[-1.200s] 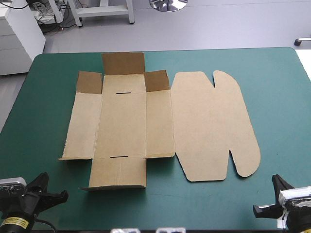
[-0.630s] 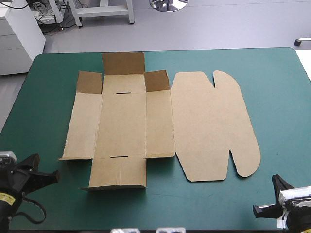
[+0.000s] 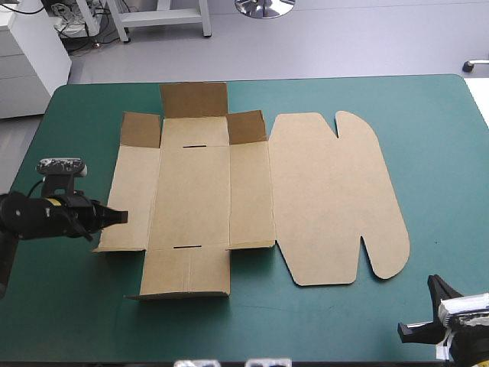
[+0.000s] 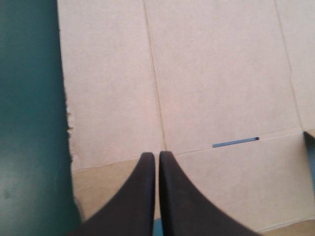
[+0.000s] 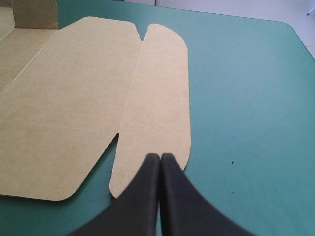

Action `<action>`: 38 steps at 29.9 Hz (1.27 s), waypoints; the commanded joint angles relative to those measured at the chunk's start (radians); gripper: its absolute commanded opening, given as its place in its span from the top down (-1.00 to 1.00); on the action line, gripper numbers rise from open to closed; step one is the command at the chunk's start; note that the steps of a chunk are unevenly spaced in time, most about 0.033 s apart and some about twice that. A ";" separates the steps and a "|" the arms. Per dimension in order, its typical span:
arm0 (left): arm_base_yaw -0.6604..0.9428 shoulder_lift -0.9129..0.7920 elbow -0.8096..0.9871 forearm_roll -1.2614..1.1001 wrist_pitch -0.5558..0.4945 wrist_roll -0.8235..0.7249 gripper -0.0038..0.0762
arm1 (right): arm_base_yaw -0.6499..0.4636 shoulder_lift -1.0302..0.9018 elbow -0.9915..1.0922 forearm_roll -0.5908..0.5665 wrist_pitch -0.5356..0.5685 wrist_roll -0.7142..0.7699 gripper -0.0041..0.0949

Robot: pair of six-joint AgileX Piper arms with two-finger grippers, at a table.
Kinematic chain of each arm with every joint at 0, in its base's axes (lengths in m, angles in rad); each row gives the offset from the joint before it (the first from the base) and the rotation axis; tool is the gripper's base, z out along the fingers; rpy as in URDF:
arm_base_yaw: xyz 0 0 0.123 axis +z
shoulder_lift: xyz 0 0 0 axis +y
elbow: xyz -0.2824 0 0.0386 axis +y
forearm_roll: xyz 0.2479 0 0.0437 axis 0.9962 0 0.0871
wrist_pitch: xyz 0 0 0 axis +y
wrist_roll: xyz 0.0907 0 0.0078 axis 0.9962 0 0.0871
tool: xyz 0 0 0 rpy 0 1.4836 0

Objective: Fold the box

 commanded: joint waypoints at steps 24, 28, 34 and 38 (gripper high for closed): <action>0.305 0.521 -0.289 -0.254 0.171 0.181 0.59 | -0.005 -0.029 -0.022 0.000 -0.079 -0.001 0.96; 0.290 0.521 -0.289 -0.217 0.129 0.204 0.07 | -0.005 -0.029 -0.022 0.000 -0.079 -0.001 0.96; 0.290 0.521 -0.289 -0.210 0.094 0.168 -0.20 | -0.005 -0.029 -0.022 0.000 -0.079 -0.001 0.96; 0.290 0.536 -0.289 -0.222 0.094 0.161 -0.20 | -0.005 -0.029 -0.022 0.000 -0.079 -0.001 0.96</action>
